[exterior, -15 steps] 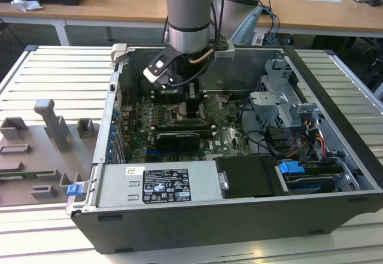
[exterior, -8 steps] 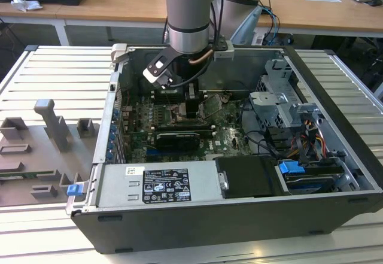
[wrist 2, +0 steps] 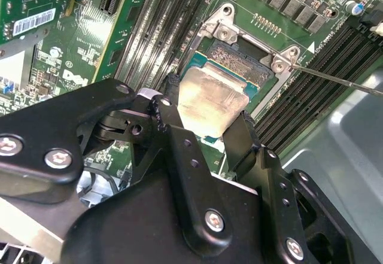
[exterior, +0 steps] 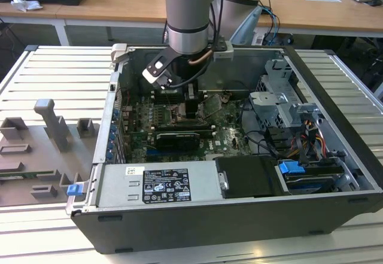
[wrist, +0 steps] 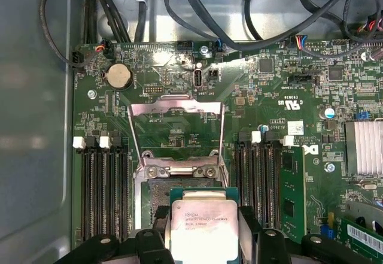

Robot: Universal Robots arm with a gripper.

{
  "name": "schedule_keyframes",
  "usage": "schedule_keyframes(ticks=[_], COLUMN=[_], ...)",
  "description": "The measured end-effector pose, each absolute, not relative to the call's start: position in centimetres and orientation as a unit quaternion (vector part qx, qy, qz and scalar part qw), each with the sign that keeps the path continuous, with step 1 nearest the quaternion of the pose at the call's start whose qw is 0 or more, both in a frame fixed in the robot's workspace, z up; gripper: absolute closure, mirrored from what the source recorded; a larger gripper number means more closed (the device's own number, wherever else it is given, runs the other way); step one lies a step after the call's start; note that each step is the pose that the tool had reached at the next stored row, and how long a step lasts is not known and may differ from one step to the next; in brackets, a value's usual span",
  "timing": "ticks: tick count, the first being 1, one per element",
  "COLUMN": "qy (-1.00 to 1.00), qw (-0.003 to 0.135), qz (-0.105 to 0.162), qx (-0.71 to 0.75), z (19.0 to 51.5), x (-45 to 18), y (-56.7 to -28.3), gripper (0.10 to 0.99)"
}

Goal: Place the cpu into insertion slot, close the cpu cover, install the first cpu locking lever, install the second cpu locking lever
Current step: 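Place the cpu into insertion slot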

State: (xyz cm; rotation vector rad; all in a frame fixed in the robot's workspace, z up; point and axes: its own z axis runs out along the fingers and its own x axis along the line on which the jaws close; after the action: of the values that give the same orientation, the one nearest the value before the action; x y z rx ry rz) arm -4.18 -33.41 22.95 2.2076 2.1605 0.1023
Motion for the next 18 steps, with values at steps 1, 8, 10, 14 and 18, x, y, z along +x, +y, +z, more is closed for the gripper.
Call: schedule_keyframes(ticks=[1,8,10,14,18], qy=[0.699,0.702,0.703,0.708,0.708], qw=[0.025,0.025,0.025,0.025,0.025], qz=[0.033,0.033,0.033,0.033,0.033], qx=[0.714,0.711,0.710,0.705,0.705], z=[22.9,22.2,21.9,21.3,21.0], x=[-4.2,-4.2,-4.2,-4.2,-4.3], y=[-33.4,-32.7,-32.6,-32.5,-32.4], gripper=[0.549,0.549,0.549,0.549,0.549])
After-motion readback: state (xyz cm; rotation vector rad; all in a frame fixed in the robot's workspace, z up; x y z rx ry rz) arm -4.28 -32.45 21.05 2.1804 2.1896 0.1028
